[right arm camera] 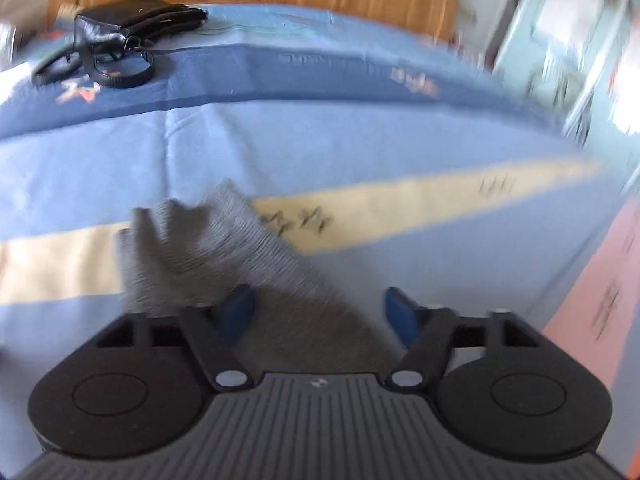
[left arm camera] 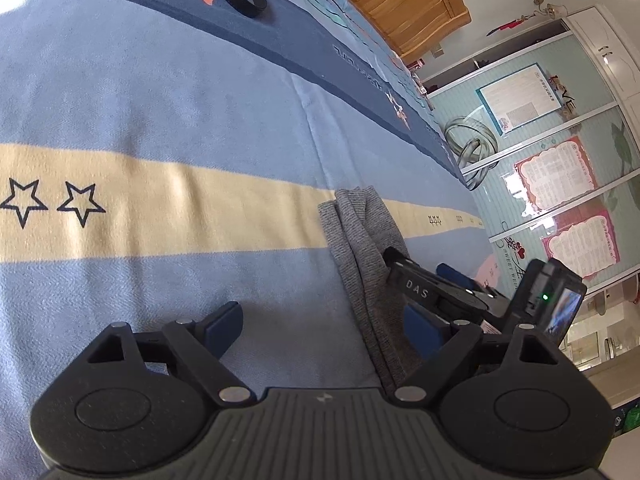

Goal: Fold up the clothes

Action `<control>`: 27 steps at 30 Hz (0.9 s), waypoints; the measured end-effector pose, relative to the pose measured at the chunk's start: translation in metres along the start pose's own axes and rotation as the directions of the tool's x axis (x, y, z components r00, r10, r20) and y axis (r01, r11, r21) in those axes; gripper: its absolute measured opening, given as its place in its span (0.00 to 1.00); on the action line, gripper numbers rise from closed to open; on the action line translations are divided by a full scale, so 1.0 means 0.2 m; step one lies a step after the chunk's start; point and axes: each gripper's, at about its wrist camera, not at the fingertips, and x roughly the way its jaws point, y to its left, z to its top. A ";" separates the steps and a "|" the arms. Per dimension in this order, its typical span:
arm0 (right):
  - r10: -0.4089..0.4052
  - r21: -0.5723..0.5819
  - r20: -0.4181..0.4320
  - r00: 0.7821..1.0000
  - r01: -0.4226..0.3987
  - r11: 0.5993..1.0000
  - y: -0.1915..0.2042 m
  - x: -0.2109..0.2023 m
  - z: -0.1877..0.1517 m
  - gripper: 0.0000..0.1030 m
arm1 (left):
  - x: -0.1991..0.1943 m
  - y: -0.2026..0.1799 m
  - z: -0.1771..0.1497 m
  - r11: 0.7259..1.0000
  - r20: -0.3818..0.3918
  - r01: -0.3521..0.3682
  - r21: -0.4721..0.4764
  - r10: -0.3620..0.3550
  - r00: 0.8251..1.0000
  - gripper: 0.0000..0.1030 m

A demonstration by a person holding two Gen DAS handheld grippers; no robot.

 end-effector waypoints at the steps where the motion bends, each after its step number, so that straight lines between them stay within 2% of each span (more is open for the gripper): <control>1: -0.067 -0.008 0.007 0.998 0.067 0.998 -0.01 0.00 0.00 0.78 | 0.00 0.00 0.00 1.000 -0.002 0.002 0.002 -0.002 1.000 0.86; 4: -0.103 0.082 0.062 0.993 0.098 0.992 -0.08 -0.07 0.00 0.77 | 0.00 0.00 0.00 1.000 0.000 0.005 -0.006 -0.005 1.000 0.87; 5: -0.087 0.126 0.076 0.993 0.077 0.989 -0.10 -0.10 0.00 0.77 | -0.01 0.00 0.01 1.000 0.001 0.006 -0.007 -0.006 1.000 0.87; 7: 0.062 0.261 0.106 0.992 -0.088 0.961 -0.15 -0.18 -0.02 0.76 | -0.01 0.00 0.01 1.000 0.004 0.007 -0.010 -0.007 1.000 0.87; 9: 0.172 0.286 0.120 0.978 -0.200 0.937 -0.13 -0.22 -0.05 0.76 | -0.01 0.01 0.02 1.000 0.005 0.008 -0.014 -0.008 1.000 0.87; 10: 0.156 0.215 0.055 0.986 -0.164 0.963 -0.08 -0.19 -0.07 0.76 | -0.02 0.01 0.02 1.000 0.004 0.009 -0.015 -0.009 1.000 0.87; 11: 0.063 0.073 -0.046 0.997 -0.060 0.996 0.02 -0.11 -0.09 0.76 | -0.01 0.01 0.01 1.000 -0.001 0.012 -0.017 -0.012 1.000 0.87; 12: 0.042 0.029 -0.007 0.999 -0.042 0.999 0.05 -0.12 -0.13 0.77 | -0.01 0.01 0.01 1.000 -0.010 0.017 -0.021 -0.017 1.000 0.87; 14: 0.032 0.104 0.026 0.999 -0.035 0.994 0.00 -0.18 -0.12 0.70 | -0.01 0.01 0.01 1.000 -0.012 0.017 -0.024 -0.017 1.000 0.87; 17: 0.065 0.235 0.147 0.987 -0.099 0.967 -0.05 -0.26 -0.11 0.71 | -0.01 0.00 0.01 1.000 -0.003 0.013 -0.026 -0.013 1.000 0.87; 21: 0.183 0.069 0.056 0.982 -0.186 0.980 0.13 -0.14 -0.09 0.77 | -0.01 0.00 0.01 1.000 -0.008 0.019 -0.014 -0.019 1.000 0.87; 22: 0.204 0.078 0.045 0.978 -0.207 0.975 0.13 -0.14 -0.07 0.73 | -0.01 0.00 0.01 1.000 -0.003 0.014 -0.016 -0.015 1.000 0.88; 23: 0.254 0.123 0.089 0.963 -0.264 0.957 0.10 -0.17 -0.05 0.71 | -0.01 0.00 0.01 1.000 0.002 0.010 -0.018 -0.010 1.000 0.88; 25: 0.257 0.181 0.183 0.949 -0.289 0.940 0.08 -0.21 -0.04 0.72 | -0.01 0.01 0.01 1.000 0.005 0.006 -0.024 -0.006 1.000 0.88; 27: 0.250 0.164 0.132 0.959 -0.270 0.949 0.12 -0.15 -0.04 0.74 | -0.01 0.01 0.01 1.000 0.001 0.011 -0.023 -0.011 1.000 0.88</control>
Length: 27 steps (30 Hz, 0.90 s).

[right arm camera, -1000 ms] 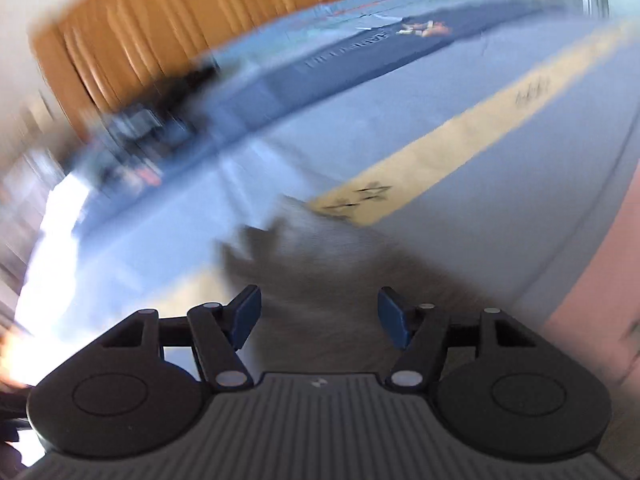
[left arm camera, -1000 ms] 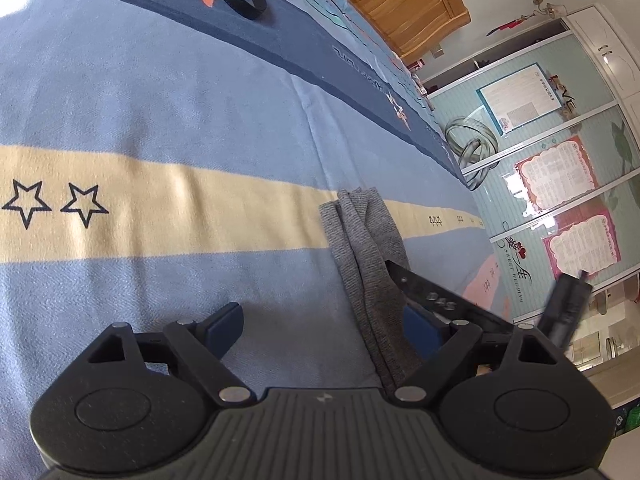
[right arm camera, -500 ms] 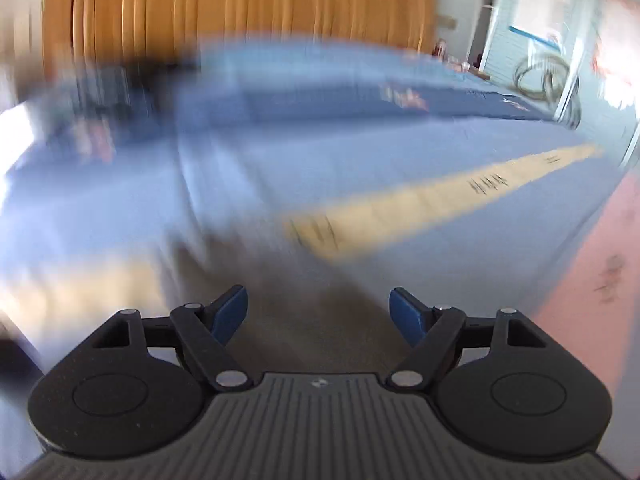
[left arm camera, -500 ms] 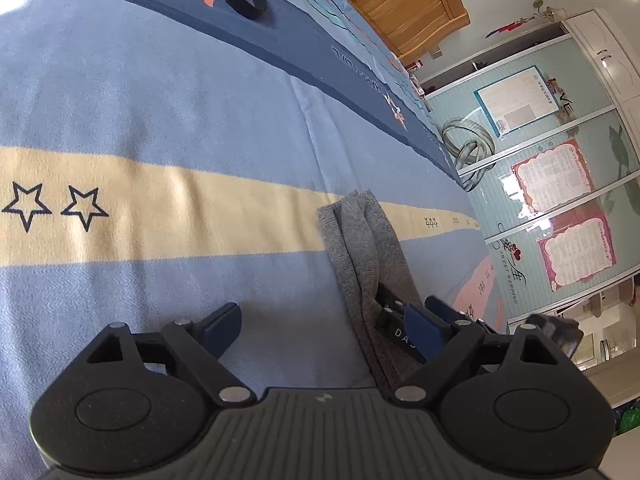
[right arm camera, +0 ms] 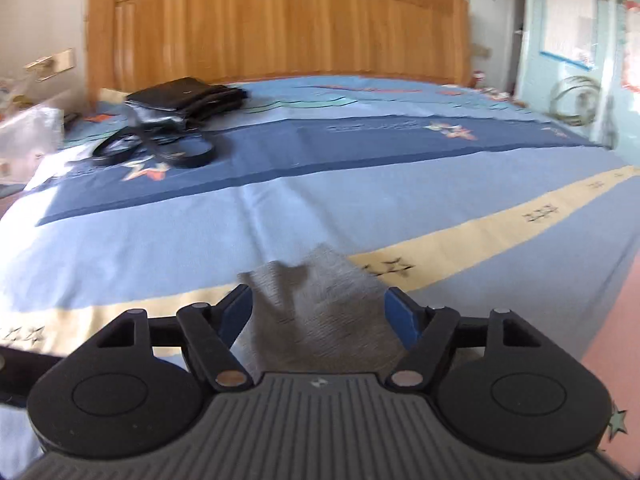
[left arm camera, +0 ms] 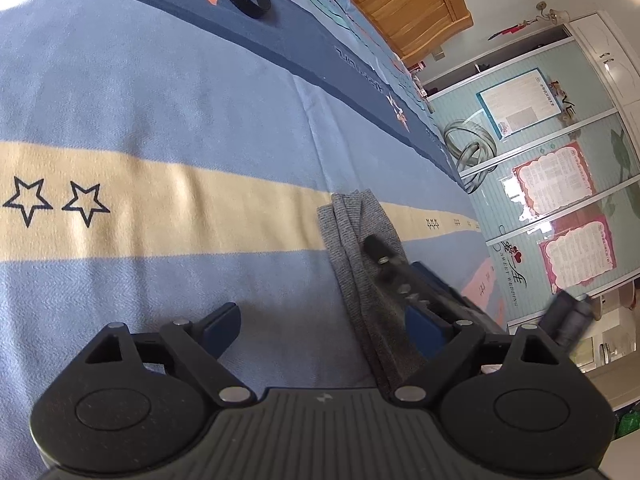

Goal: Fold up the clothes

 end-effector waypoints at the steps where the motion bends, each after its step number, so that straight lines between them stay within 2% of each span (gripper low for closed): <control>1: -0.011 -0.013 -0.030 0.999 0.010 1.000 0.01 0.03 -0.01 0.74 | 0.00 0.00 0.00 1.000 0.000 0.003 0.003 -0.003 1.000 0.88; 2: -0.022 -0.027 -0.060 0.998 0.020 0.999 0.02 0.07 -0.02 0.74 | 0.00 0.00 0.00 1.000 0.002 0.005 0.004 -0.005 1.000 0.88; 4: 0.029 0.010 -0.089 0.996 -0.028 1.000 -0.02 0.05 0.01 0.72 | -0.01 0.00 0.00 1.000 0.012 -0.001 -0.003 0.001 1.000 0.88; 8: 0.028 0.089 0.062 0.998 -0.033 0.995 -0.05 -0.05 -0.01 0.73 | -0.01 0.00 0.00 1.000 0.013 -0.002 -0.008 0.002 1.000 0.88; 9: 0.033 0.093 0.030 0.999 -0.036 0.995 -0.05 -0.01 -0.02 0.74 | -0.01 0.00 0.00 1.000 0.012 -0.001 -0.005 0.001 1.000 0.88; 10: 0.053 0.059 -0.081 0.995 -0.049 0.997 -0.02 0.07 -0.03 0.78 | -0.02 -0.01 0.00 1.000 0.013 -0.001 -0.002 0.001 1.000 0.88; 11: 0.036 -0.024 -0.072 0.997 -0.037 0.999 0.04 0.07 -0.04 0.80 | -0.02 -0.01 0.00 1.000 0.019 0.001 -0.004 0.000 1.000 0.88; 13: 0.029 -0.058 -0.111 0.993 -0.036 0.998 0.08 0.04 -0.03 0.80 | -0.04 -0.01 0.00 1.000 0.037 0.004 -0.012 -0.003 0.999 0.91; 15: 0.056 0.005 -0.050 0.997 -0.055 0.998 0.04 -0.04 -0.03 0.76 | -0.05 -0.01 0.00 1.000 0.050 0.005 -0.019 -0.005 0.999 0.91; 17: 0.003 0.109 0.010 1.000 -0.004 0.994 -0.04 -0.11 -0.06 0.77 | -0.07 -0.01 0.00 0.999 0.057 0.021 -0.036 -0.019 0.998 0.91; 18: -0.009 0.163 -0.027 1.000 0.013 0.987 -0.09 -0.10 -0.10 0.77 | -0.07 -0.01 0.00 0.999 0.058 0.028 -0.033 -0.026 0.998 0.91; 20: 0.025 0.188 -0.030 0.999 -0.019 0.982 -0.13 -0.15 -0.17 0.77 | -0.08 -0.04 0.00 0.999 0.060 0.034 -0.010 -0.033 0.998 0.91; 21: 0.016 0.222 -0.023 1.000 -0.011 0.975 -0.15 -0.22 -0.19 0.75 | -0.08 -0.05 -0.01 0.999 0.059 0.034 0.004 -0.035 0.998 0.91; 24: -0.041 0.315 0.108 0.993 0.005 0.949 -0.21 -0.48 -0.27 0.77 | -0.06 -0.09 -0.05 0.998 0.027 0.048 0.034 -0.049 0.998 0.91; 25: -0.070 0.343 0.053 0.996 0.048 0.938 -0.24 -0.51 -0.30 0.80 | -0.05 -0.11 -0.07 0.998 0.012 0.053 0.044 -0.054 0.998 0.91; 26: -0.079 0.367 -0.048 0.996 0.091 0.926 -0.28 -0.50 -0.35 0.80 | -0.04 -0.12 -0.09 0.997 -0.006 0.061 0.056 -0.061 0.998 0.91; 27: -0.074 0.381 -0.070 0.995 0.095 0.920 -0.32 -0.53 -0.40 0.74 | -0.02 -0.14 -0.11 0.995 -0.025 0.072 0.069 -0.070 0.997 0.91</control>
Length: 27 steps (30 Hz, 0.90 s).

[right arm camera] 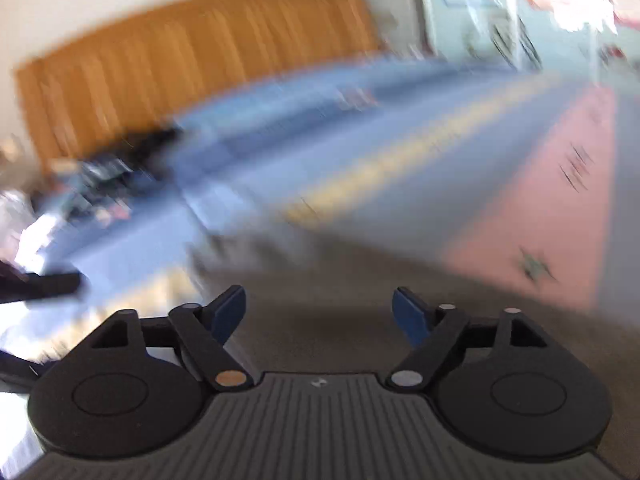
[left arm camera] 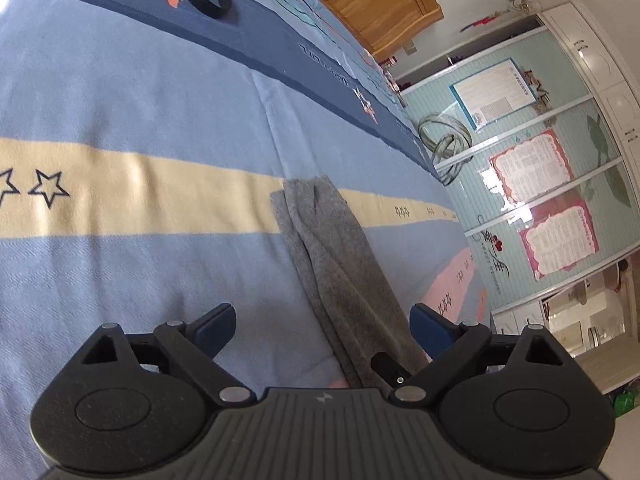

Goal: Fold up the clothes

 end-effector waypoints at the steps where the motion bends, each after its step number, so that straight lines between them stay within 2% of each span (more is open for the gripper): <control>1: 0.029 0.037 0.037 0.999 -0.031 0.999 -0.05 -0.08 -0.03 0.74 | 0.01 -0.02 -0.02 1.000 -0.019 0.010 0.013 -0.010 1.000 0.91; 4: 0.082 0.184 0.182 0.980 -0.116 0.976 -0.21 -0.40 -0.13 0.75 | 0.06 -0.08 -0.10 0.997 -0.076 0.051 0.049 -0.047 0.996 0.91; 7: 0.064 0.296 0.379 0.923 -0.186 0.937 -0.37 -0.77 -0.32 0.80 | 0.11 -0.13 -0.17 0.994 -0.119 0.080 0.069 -0.072 0.990 0.92; 10: -0.063 0.405 0.493 0.868 -0.165 0.899 -0.53 -1.08 -0.55 0.86 | 0.14 -0.16 -0.23 0.991 -0.159 0.103 0.080 -0.089 0.983 0.92; 13: -0.233 0.482 0.532 0.814 -0.065 0.874 -0.63 -1.35 -0.77 0.86 | 0.17 -0.17 -0.27 0.991 -0.178 0.111 0.073 -0.096 0.979 0.92; 14: -0.287 0.528 0.541 0.791 -0.054 0.848 -0.66 -1.42 -0.85 0.86 | 0.17 -0.17 -0.28 0.991 -0.177 0.107 0.075 -0.092 0.980 0.92; 16: -0.390 0.637 0.527 0.755 -0.048 0.769 -0.73 -1.54 -1.01 0.89 | 0.18 -0.19 -0.31 0.991 -0.182 0.101 0.086 -0.084 0.980 0.92; 20: -0.418 0.698 0.391 0.820 0.033 0.716 -0.77 -1.53 -1.17 0.90 | 0.20 -0.24 -0.36 0.984 -0.211 0.122 0.128 -0.093 0.973 0.92; 21: -0.428 0.660 0.347 0.834 0.107 0.743 -0.73 -1.50 -1.15 0.90 | 0.20 -0.25 -0.38 0.982 -0.218 0.128 0.141 -0.096 0.971 0.92; 22: -0.426 0.582 0.321 0.846 0.178 0.793 -0.67 -1.46 -1.10 0.90 | 0.21 -0.26 -0.39 0.979 -0.227 0.134 0.151 -0.098 0.969 0.92; 23: -0.422 0.468 0.305 0.854 0.252 0.847 -0.59 -1.42 -1.05 0.90 | 0.21 -0.27 -0.41 0.978 -0.238 0.141 0.157 -0.101 0.966 0.92; 24: -0.444 0.310 0.285 0.850 0.356 0.881 -0.49 -1.36 -0.99 0.90 | 0.22 -0.28 -0.42 0.976 -0.253 0.150 0.160 -0.106 0.962 0.92; 25: -0.471 0.134 0.268 0.841 0.451 0.882 -0.38 -1.29 -0.93 0.91 | 0.23 -0.29 -0.44 0.974 -0.268 0.160 0.163 -0.113 0.957 0.92; 26: -0.494 -0.029 0.268 0.827 0.520 0.854 -0.30 -1.19 -0.91 0.92 | 0.25 -0.30 -0.46 0.971 -0.286 0.171 0.166 -0.119 0.951 0.92; 27: -0.516 -0.188 0.273 0.812 0.571 0.799 -0.22 -1.09 -0.89 0.93 | 0.26 -0.30 -0.48 0.969 -0.303 0.180 0.168 -0.123 0.945 0.92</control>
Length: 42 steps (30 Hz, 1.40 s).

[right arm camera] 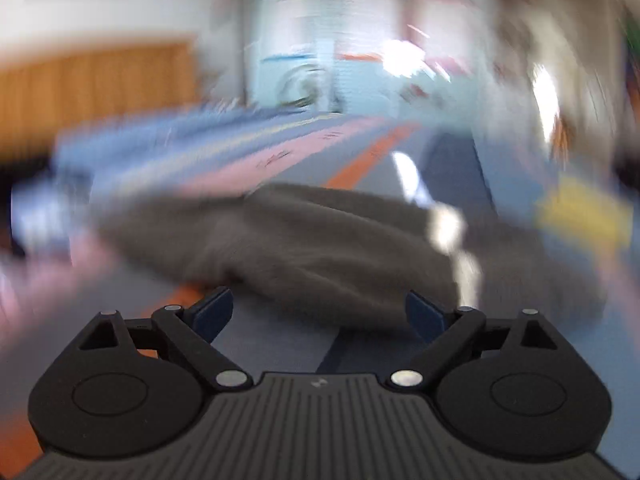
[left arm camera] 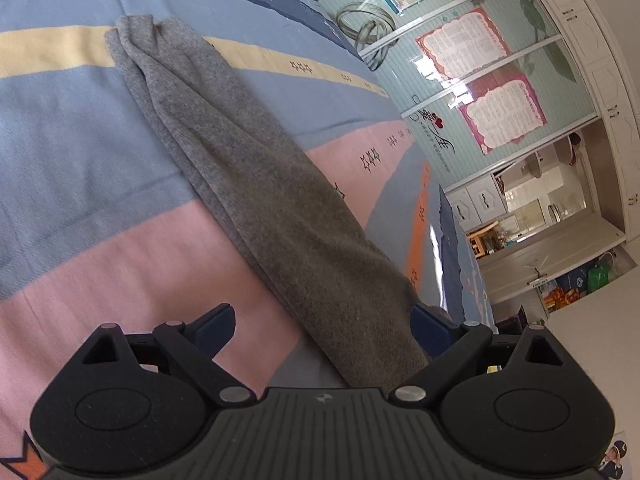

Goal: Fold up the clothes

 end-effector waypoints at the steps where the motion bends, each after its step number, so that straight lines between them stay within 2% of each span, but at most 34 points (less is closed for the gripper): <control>1: -0.027 -0.173 0.005 1.000 0.027 0.985 0.12 0.04 0.03 0.93 | 0.02 0.00 -0.01 1.000 -0.016 0.006 0.004 -0.006 1.000 0.92; 3: -0.064 -0.398 0.014 0.998 0.064 0.915 0.25 0.16 0.03 0.93 | 0.04 -0.01 -0.02 1.000 -0.041 0.012 0.019 -0.011 0.999 0.92; 5: -0.132 -0.534 0.057 0.990 0.142 0.833 0.29 0.26 0.03 0.93 | 0.07 -0.02 -0.04 0.999 -0.061 0.009 0.046 -0.006 0.998 0.92; 6: -0.155 -0.558 0.078 0.985 0.171 0.812 0.28 0.30 0.04 0.93 | 0.08 -0.03 -0.04 0.998 -0.072 0.013 0.059 -0.009 0.997 0.92; 7: -0.165 -0.544 0.097 0.981 0.192 0.817 0.25 0.30 0.07 0.93 | 0.09 -0.04 -0.05 0.997 -0.083 0.021 0.070 -0.015 0.996 0.92; 11: -0.105 -0.317 0.105 0.989 0.133 0.939 0.01 0.31 0.27 0.93 | 0.12 -0.08 -0.08 0.990 -0.128 0.063 0.124 -0.047 0.991 0.92; 13: -0.063 -0.204 0.076 0.995 0.077 0.976 -0.10 0.34 0.32 0.93 | 0.14 -0.11 -0.10 0.984 -0.152 0.089 0.153 -0.066 0.986 0.92; 15: -0.006 -0.079 0.041 0.999 0.009 0.997 -0.22 0.39 0.33 0.94 | 0.16 -0.13 -0.13 0.977 -0.179 0.118 0.177 -0.086 0.980 0.92; 17: 0.052 0.056 0.000 0.999 -0.052 0.997 -0.32 0.46 0.32 0.95 | 0.18 -0.16 -0.15 0.969 -0.208 0.147 0.201 -0.104 0.973 0.92; 19: 0.131 0.181 -0.033 0.991 -0.123 0.976 -0.40 0.54 0.28 0.96 | 0.20 -0.19 -0.19 0.955 -0.237 0.175 0.239 -0.117 0.965 0.92; 22: 0.259 0.355 -0.056 0.964 -0.223 0.908 -0.50 0.57 0.18 0.96 | 0.24 -0.24 -0.26 0.930 -0.277 0.213 0.299 -0.129 0.952 0.92; 24: 0.293 0.423 -0.034 0.955 -0.252 0.870 -0.51 0.48 0.10 0.96 | 0.26 -0.29 -0.31 0.906 -0.290 0.236 0.352 -0.134 0.948 0.92; 27: 0.255 0.421 0.002 0.967 -0.232 0.877 -0.52 0.38 0.03 0.96 | 0.25 -0.37 -0.40 0.853 -0.268 0.255 0.455 -0.142 0.953 0.92; 29: 0.227 0.417 0.034 0.973 -0.221 0.882 -0.53 0.32 -0.02 0.96 | 0.24 -0.45 -0.47 0.788 -0.213 0.268 0.555 -0.177 0.961 0.92; 31: 0.230 0.480 0.087 0.969 -0.243 0.843 -0.57 0.31 -0.07 0.96 | 0.22 -0.52 -0.55 0.690 -0.182 0.288 0.664 -0.224 0.957 0.92; 32: 0.216 0.514 0.112 0.970 -0.242 0.823 -0.60 0.31 -0.10 0.96 | 0.22 -0.55 -0.60 0.640 -0.191 0.298 0.708 -0.233 0.954 0.92; 33: 0.199 0.546 0.136 0.971 -0.241 0.802 -0.64 0.31 -0.13 0.96 | 0.24 -0.57 -0.63 0.609 -0.207 0.303 0.733 -0.225 0.952 0.92; 35: 0.174 0.594 0.174 0.969 -0.244 0.766 -0.69 0.31 -0.19 0.96 | 0.28 -0.59 -0.70 0.569 -0.235 0.304 0.764 -0.193 0.953 0.92; 36: 0.174 0.606 0.200 0.964 -0.261 0.751 -0.72 0.30 -0.22 0.96 | 0.31 -0.60 -0.73 0.557 -0.256 0.310 0.770 -0.175 0.951 0.92; 38: 0.200 0.626 0.252 0.947 -0.317 0.713 -0.75 0.28 -0.28 0.96 | 0.36 -0.60 -0.76 0.564 -0.300 0.332 0.756 -0.152 0.942 0.92; 41: 0.162 0.615 0.280 0.946 -0.306 0.727 -0.80 0.22 -0.28 0.96 | 0.41 -0.61 -0.79 0.569 -0.298 0.341 0.748 -0.170 0.939 0.92; 42: 0.138 0.625 0.299 0.944 -0.303 0.719 -0.82 0.19 -0.28 0.96 | 0.43 -0.62 -0.80 0.571 -0.298 0.343 0.746 -0.175 0.938 0.92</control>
